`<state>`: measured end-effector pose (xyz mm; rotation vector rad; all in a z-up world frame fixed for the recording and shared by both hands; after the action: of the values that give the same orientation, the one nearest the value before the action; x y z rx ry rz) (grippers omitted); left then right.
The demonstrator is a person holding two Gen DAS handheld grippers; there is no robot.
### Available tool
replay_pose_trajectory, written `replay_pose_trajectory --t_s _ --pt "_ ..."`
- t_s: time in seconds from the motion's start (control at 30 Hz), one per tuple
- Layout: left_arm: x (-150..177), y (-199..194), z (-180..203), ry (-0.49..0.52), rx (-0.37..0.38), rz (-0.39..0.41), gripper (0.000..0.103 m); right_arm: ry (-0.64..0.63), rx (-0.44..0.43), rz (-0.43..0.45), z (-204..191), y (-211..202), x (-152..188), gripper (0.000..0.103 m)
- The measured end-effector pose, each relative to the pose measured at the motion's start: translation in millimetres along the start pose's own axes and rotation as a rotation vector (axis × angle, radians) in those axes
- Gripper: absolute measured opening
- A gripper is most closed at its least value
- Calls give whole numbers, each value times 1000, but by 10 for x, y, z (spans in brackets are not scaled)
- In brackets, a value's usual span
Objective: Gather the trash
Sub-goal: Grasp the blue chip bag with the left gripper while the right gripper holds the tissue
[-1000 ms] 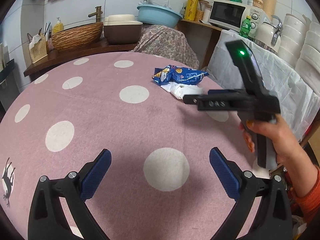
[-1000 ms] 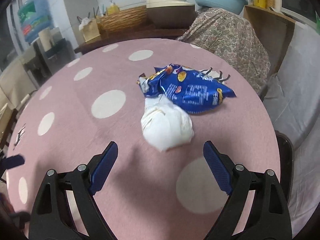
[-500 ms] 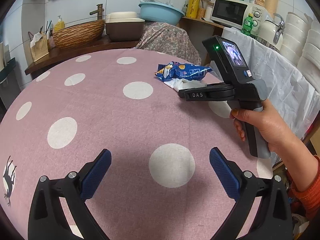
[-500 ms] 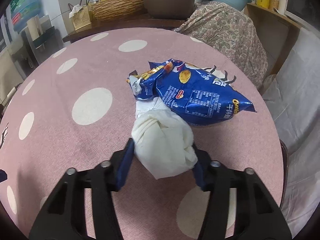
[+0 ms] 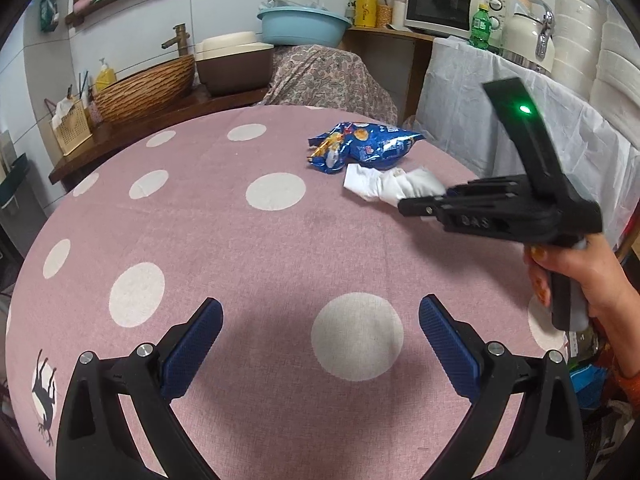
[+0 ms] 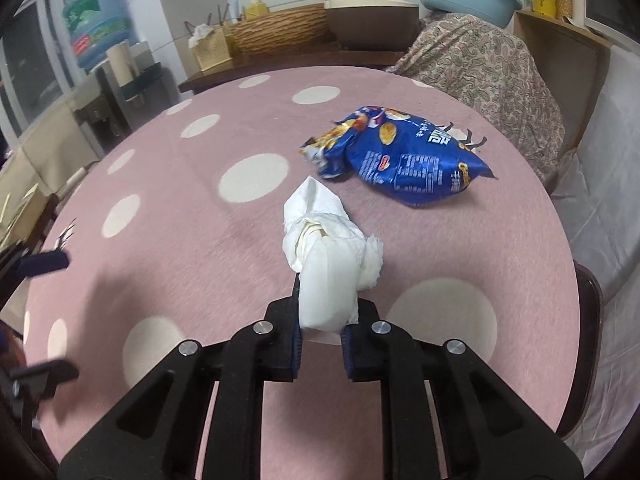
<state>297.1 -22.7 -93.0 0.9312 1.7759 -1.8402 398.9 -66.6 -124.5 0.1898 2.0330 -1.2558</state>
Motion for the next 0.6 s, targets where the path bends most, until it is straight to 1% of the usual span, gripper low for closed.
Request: replay_pose_trajectory --t_s 0.1,0.2,0.37,0.43,0.53,0.6 --pt "-101 28 17 4 18 9 97 -23 -16 18 -116 -181 127 16" --pt "-290 119 40 34 16 34 97 -19 -3 56 -119 -361 199 16" --pt "-664 454 153 90 56 46 97 24 23 111 1 -612 294 16" --pt "-794 612 181 124 39 65 98 49 19 125 69 -692 333 16" --pt "-950 853 179 147 10 67 97 71 30 135 179 -774 394 16" --pt "-1023 978 189 147 17 59 97 83 34 138 244 -814 429 16"
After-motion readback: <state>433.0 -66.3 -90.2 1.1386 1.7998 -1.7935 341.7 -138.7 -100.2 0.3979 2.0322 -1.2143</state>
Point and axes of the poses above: each gripper's, at about its wrist camera, not at the fingertips, and y roughly the way its jaws point, z to its right, x to its underside, the point moved 10 cm from there along y, roughly the way its jaws point, and after that the axes turned 7 degrees about -x, right-handed, at the moved point
